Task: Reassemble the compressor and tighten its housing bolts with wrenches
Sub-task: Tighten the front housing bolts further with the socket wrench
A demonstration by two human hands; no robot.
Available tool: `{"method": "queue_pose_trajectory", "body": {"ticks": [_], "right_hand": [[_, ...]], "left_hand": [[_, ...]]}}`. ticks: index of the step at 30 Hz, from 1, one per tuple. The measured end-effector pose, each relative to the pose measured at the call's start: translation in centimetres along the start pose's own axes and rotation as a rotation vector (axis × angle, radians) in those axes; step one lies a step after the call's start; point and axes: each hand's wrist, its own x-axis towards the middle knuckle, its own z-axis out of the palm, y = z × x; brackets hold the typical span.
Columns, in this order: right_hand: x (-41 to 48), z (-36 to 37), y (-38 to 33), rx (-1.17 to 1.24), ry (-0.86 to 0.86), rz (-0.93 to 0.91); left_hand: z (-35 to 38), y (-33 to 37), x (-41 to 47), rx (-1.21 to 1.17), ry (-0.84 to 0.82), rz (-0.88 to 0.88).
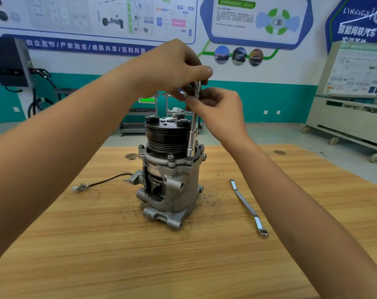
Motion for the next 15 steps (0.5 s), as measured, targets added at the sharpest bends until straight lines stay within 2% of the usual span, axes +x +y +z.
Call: {"method": "queue_pose_trajectory", "body": {"ticks": [5, 7, 11, 15], "right_hand": [[0.0, -1.0, -0.1, 0.025, -0.209, 0.061], [-0.1, -1.0, -0.3, 0.021, -0.265, 0.043], [-0.6, -0.7, 0.0, 0.016, -0.289, -0.005], [-0.5, -1.2, 0.6, 0.087, -0.339, 0.021]], "left_hand": [[0.0, -1.4, -0.5, -0.553, -0.055, -0.159], [0.5, -1.6, -0.4, -0.663, -0.038, -0.245], [2.3, -1.0, 0.3, -0.463, 0.113, -0.213], [2.6, -0.1, 0.7, -0.262, 0.117, -0.083]]}}
